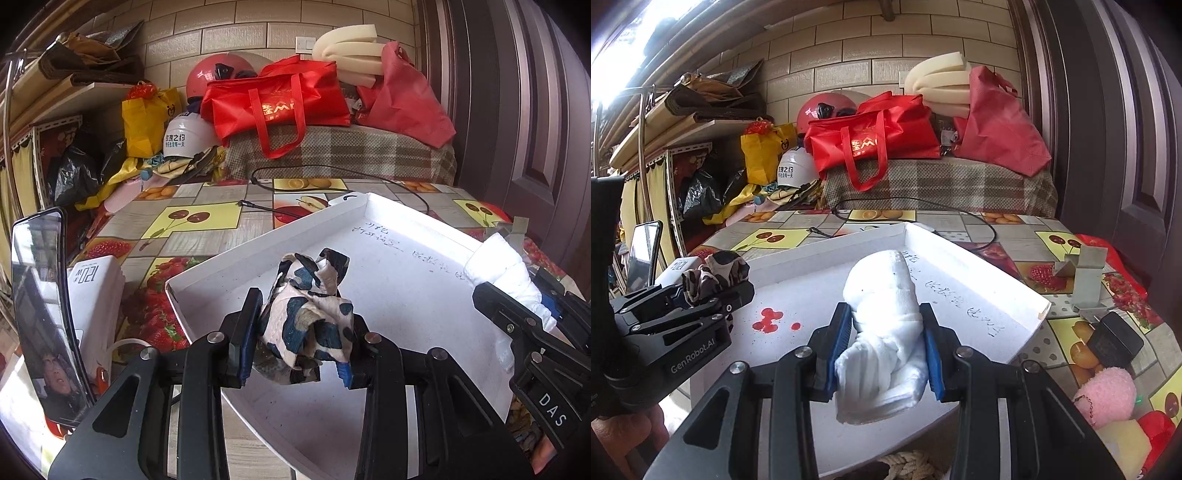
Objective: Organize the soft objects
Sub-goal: 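Carry the cloth with the left tool while the right tool carries the towel over the tray, then open the left tool over the tray while the right tool releases the towel inside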
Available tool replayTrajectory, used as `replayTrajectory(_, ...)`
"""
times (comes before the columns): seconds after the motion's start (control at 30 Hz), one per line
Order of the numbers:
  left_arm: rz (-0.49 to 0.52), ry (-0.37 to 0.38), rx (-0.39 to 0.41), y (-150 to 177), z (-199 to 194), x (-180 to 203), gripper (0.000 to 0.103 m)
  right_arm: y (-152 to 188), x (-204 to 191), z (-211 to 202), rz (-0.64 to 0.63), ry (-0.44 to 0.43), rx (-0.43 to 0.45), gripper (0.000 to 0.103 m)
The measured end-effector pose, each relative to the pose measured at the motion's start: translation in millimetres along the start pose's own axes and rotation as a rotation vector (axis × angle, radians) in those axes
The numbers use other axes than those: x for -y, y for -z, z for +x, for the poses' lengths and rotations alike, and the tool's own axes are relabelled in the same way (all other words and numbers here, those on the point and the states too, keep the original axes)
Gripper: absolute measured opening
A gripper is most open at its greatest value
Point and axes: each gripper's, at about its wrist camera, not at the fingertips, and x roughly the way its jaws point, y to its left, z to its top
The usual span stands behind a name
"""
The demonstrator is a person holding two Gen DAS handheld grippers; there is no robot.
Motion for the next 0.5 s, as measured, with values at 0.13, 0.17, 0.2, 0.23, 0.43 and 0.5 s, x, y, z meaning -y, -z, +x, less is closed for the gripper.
replayTrajectory(0.13, 0.024, 0.016, -0.042, -1.4, 9.3, 4.2, 0.035, -1.6, 4.3, 10.7, 0.025, 0.007, -0.046, 0.037)
replayTrajectory(0.17, 0.028, 0.021, -0.049, -1.6, 10.8, 5.0, 0.036, -1.4, 5.2, 12.3, 0.029, 0.007, -0.057, 0.037)
replayTrajectory(0.2, 0.03, 0.024, -0.053, -1.6, 11.6, 5.3, 0.037, -1.2, 5.9, 13.8, 0.032, 0.005, -0.066, 0.039)
replayTrajectory(0.23, 0.029, 0.016, -0.053, -1.3, 11.6, 5.5, 0.038, -1.1, 5.7, 14.8, 0.03, 0.0, -0.073, 0.039)
replayTrajectory(0.43, -0.028, -0.044, -0.023, -0.2, 5.8, -4.9, 0.094, -1.3, -2.4, 9.4, -0.011, 0.041, -0.05, 0.086)
replayTrajectory(0.5, -0.063, -0.042, -0.034, 0.0, 7.9, -12.1, 0.103, -2.0, 1.0, 7.2, 0.0, 0.035, -0.037, 0.09)
